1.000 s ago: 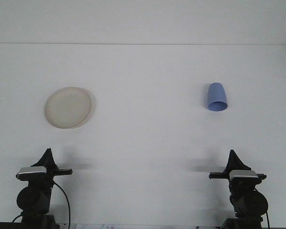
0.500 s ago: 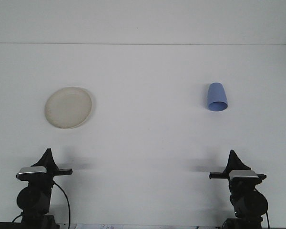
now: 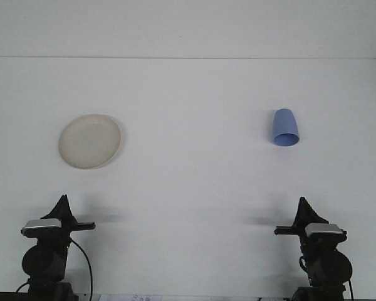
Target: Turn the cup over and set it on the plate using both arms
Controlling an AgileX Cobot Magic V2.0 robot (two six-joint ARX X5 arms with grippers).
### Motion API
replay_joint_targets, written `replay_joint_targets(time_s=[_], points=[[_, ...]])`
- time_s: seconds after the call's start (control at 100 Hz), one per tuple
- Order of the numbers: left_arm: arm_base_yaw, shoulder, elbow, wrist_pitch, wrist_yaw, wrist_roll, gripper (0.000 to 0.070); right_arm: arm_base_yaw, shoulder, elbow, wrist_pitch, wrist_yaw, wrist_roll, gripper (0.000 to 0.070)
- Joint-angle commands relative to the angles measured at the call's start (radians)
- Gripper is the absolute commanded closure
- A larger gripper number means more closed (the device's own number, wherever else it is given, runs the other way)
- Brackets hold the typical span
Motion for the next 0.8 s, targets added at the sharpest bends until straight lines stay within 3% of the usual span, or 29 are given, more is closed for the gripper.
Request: replay_joint_targets(time_s=[0.0,0.17,0.28,0.43,0.55,0.6,0.65,0.68,0.71,0.73,0.79], points=[[0.002,0.0,-0.018,0.013,-0.005,0.007,0.0687,0.001,-0.001,-0.002,0.012,-0.001,0.109,0.0695],[0.002,0.0,-0.018,0.013,-0.005,0.007,0.0687,0.0,0.0,0.042,0.024,0.011,0.179,0.0697],[0.002,0.0,-0.018,0.013,-0.005,0.007,0.0687,0.001,0.035,0.173,-0.013,0.076,0.199,0.0698],[0.002,0.0,-0.018,0.013,-0.005,0.007,0.0687,0.001,0.195,0.455,-0.114,0.142,0.075,0.0698],[0.002,0.0,-0.018,0.013,-0.005,0.007,0.0687,0.001,0.352,0.66,-0.222,0.146,-0.024,0.0688],[0.002,0.0,-0.018,0.013,-0.005,0.007,0.0687,0.001,0.403,0.711,-0.256,0.146,-0.043,0.0591],[0.002,0.0,-0.018,0.013,-0.005,0.007,0.0687,0.001,0.447,0.746,-0.277,0.146,-0.053,0.0398],[0.002,0.0,-0.018,0.013,-0.005,0.007,0.0687,0.001,0.468,0.755,-0.278,0.145,-0.058,0.0221],[0.002,0.0,-0.018,0.013,-0.005,0.007,0.0687,0.002,0.485,0.758,-0.277,0.145,-0.058,0.0108],[0.002,0.0,-0.018,0.013,-0.005,0.007,0.0687,0.003,0.494,0.758,-0.276,0.145,-0.057,0.0077],[0.002,0.0,-0.018,0.013,-0.005,0.007,0.0687,0.008,0.521,0.758,-0.275,0.142,-0.063,0.0086]])
